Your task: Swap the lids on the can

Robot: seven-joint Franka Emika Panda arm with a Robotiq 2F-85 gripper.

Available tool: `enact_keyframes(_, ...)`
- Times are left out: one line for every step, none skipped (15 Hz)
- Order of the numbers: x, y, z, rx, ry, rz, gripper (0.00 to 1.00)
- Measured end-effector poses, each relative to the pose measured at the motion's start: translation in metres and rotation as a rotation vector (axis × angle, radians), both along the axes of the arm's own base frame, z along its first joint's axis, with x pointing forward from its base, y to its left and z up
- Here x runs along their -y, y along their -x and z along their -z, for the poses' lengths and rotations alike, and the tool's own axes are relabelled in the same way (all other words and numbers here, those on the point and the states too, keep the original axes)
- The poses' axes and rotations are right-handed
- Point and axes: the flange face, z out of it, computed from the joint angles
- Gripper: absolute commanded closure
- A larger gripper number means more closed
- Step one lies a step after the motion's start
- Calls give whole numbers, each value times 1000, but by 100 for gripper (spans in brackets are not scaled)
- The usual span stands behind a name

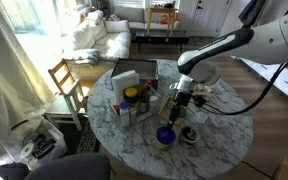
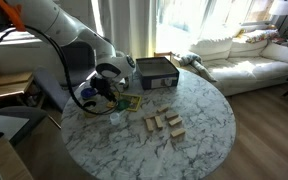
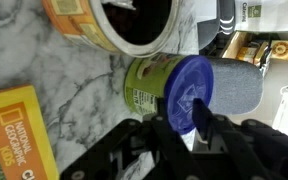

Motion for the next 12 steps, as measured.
enact_keyframes(0,0,0,0,0,1,26)
enact_keyframes(1,0,0,0,0,2,19)
enact_keyframes(2,0,0,0,0,4,11)
enact_keyframes(3,0,0,0,0,5,4)
enact_keyframes(4,0,0,1,0,7,1)
enact_keyframes(5,-1,-1,2,0,8,0)
enact_keyframes(7,-1,-2,3,1,12,0)
enact_keyframes(10,-2,-4,4,4,20,0)
enact_keyframes(15,-4,-8,5,12,36,0)
enact_keyframes(23,-6,-13,6,25,64,0)
enact_keyframes(33,-8,-20,10,44,103,0)
enact_keyframes(47,-8,-27,14,67,150,0)
